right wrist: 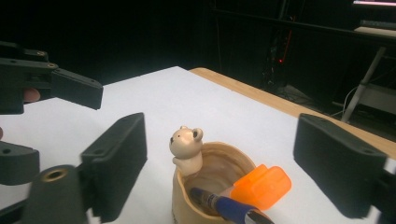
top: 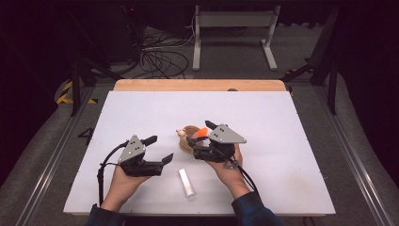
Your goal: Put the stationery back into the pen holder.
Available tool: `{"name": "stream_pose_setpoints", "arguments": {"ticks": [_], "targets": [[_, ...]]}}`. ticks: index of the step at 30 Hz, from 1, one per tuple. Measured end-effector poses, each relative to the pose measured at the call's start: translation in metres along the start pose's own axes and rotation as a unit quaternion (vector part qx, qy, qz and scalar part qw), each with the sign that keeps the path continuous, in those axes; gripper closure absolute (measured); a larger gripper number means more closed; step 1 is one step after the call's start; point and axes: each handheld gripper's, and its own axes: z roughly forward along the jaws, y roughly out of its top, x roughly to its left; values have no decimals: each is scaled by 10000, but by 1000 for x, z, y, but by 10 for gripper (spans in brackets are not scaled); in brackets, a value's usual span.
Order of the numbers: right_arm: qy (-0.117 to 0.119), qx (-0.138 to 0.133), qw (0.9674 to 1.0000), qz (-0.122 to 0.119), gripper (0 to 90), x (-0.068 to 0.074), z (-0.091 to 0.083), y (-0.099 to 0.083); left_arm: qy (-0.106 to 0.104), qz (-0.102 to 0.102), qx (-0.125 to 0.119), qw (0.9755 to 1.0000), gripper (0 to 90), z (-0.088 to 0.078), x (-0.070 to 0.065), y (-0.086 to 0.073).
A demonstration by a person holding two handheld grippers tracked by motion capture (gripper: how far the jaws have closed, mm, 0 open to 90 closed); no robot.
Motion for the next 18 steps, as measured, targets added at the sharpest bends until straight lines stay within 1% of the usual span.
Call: {"name": "stream_pose_setpoints", "arguments": {"ticks": [1, 2, 4, 5, 6, 7, 8, 9, 11, 12, 14, 18], "targets": [[3, 11, 10000, 16, 138, 0, -1, 1, 53, 20, 0, 10000, 134, 0, 1, 0], [-1, 26, 10000, 38, 114, 1, -2, 1, 74, -1, -8, 10000, 124, 0, 1, 0], [19, 59, 10000, 51, 83, 2, -4, 3, 64, -32, -3, 10000, 118, -1, 1, 0], [17, 87, 9999, 59, 69, 3, -5, 3, 96, -4, 2, 10000, 116, -2, 2, 0], [15, 114, 9999, 64, 52, 4, -6, 4, 107, -17, 3, 9999, 110, -2, 2, 0], [11, 133, 9999, 65, 34, 5, -6, 4, 142, 37, 9, 9999, 108, -3, 3, 0], [17, 153, 9999, 49, 20, 5, -7, 5, 139, 3, 3, 9999, 106, -3, 3, 0], [6, 185, 9998, 77, 9, 7, -8, 5, 174, 25, 6, 9998, 104, -4, 4, 0], [-3, 230, 9997, 82, 0, 9, -11, 6, 170, -11, -8, 9999, 94, -5, 5, 0], [-9, 252, 9997, 74, 0, 11, -12, 6, 187, 15, -4, 9998, 92, -5, 5, 0], [64, 334, 9994, 64, 0, 14, -13, 7, 197, 6, -23, 9998, 87, -6, 5, 1], [39, 502, 9987, 40, 0, 21, -15, 8, 178, 7, -27, 9998, 79, -8, 6, 2]]}}
